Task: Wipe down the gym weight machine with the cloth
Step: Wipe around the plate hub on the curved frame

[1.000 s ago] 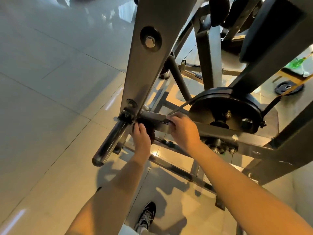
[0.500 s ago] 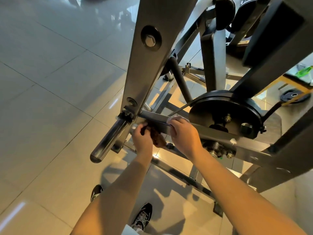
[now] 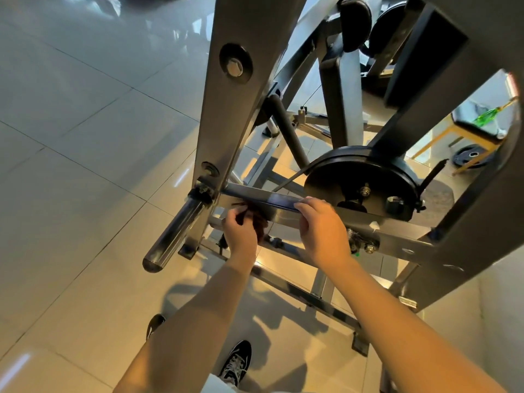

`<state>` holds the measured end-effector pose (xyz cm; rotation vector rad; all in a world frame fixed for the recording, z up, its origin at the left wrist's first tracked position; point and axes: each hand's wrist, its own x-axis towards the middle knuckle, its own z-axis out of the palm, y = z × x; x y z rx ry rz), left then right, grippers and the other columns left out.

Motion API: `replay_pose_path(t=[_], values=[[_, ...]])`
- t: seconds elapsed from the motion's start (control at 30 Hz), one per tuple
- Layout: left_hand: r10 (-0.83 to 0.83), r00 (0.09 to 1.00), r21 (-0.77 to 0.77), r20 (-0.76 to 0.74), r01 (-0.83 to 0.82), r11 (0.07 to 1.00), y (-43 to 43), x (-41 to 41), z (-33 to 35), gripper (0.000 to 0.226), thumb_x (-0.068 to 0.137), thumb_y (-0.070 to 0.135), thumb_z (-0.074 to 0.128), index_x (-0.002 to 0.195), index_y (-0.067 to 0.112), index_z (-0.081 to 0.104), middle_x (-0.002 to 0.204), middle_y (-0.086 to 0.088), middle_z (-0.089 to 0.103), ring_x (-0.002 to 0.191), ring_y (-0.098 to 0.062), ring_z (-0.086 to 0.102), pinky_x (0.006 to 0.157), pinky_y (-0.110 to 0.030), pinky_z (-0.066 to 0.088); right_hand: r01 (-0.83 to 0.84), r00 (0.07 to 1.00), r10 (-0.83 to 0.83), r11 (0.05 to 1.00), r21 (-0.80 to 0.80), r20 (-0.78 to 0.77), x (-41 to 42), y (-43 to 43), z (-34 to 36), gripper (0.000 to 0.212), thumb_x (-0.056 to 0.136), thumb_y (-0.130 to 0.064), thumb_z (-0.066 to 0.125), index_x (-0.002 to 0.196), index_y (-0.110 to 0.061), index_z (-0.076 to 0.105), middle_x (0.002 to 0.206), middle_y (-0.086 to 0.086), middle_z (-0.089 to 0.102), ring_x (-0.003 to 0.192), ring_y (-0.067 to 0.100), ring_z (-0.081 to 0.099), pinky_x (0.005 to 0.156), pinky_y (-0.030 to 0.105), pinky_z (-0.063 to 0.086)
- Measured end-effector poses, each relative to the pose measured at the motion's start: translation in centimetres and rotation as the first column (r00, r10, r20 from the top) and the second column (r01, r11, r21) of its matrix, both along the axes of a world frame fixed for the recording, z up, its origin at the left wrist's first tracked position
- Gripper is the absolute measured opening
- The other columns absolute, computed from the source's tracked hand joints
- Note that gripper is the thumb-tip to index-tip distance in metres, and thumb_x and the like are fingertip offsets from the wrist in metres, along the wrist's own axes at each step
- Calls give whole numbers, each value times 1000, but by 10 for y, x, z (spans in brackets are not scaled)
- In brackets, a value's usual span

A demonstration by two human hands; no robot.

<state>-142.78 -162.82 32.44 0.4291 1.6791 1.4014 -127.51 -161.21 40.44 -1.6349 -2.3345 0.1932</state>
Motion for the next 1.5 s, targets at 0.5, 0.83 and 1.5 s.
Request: replay_pose_path(t=[0.5, 0.83, 1.5], values=[[-284, 907, 94, -311, 327, 940, -15, 48, 12, 5, 99, 19, 63, 103, 22, 63, 116, 0, 54, 94, 8, 52, 77, 5, 38, 76, 997, -76, 996, 36, -19, 20, -9, 3, 30, 98, -19, 63, 127, -20, 70, 130, -2, 67, 123, 19, 59, 113, 35, 42], [-225, 938, 121, -262, 263, 957, -17, 62, 19, 9, 99, 16, 62, 106, 22, 62, 119, -3, 56, 101, -5, 58, 76, 0, 46, 167, 977, -152, 981, 96, -146, 9, -25, -1, 26, 95, -11, 66, 120, -12, 74, 123, 2, 71, 117, 20, 60, 108, 26, 39], [-279, 937, 143, -211, 312, 939, -11, 54, 17, 10, 99, 13, 62, 103, 22, 63, 116, -3, 56, 99, -8, 60, 75, -6, 49, 202, 974, -189, 974, 101, -128, 0, -20, -11, 26, 96, -18, 62, 120, -16, 74, 122, 1, 70, 117, 21, 59, 108, 32, 40]])
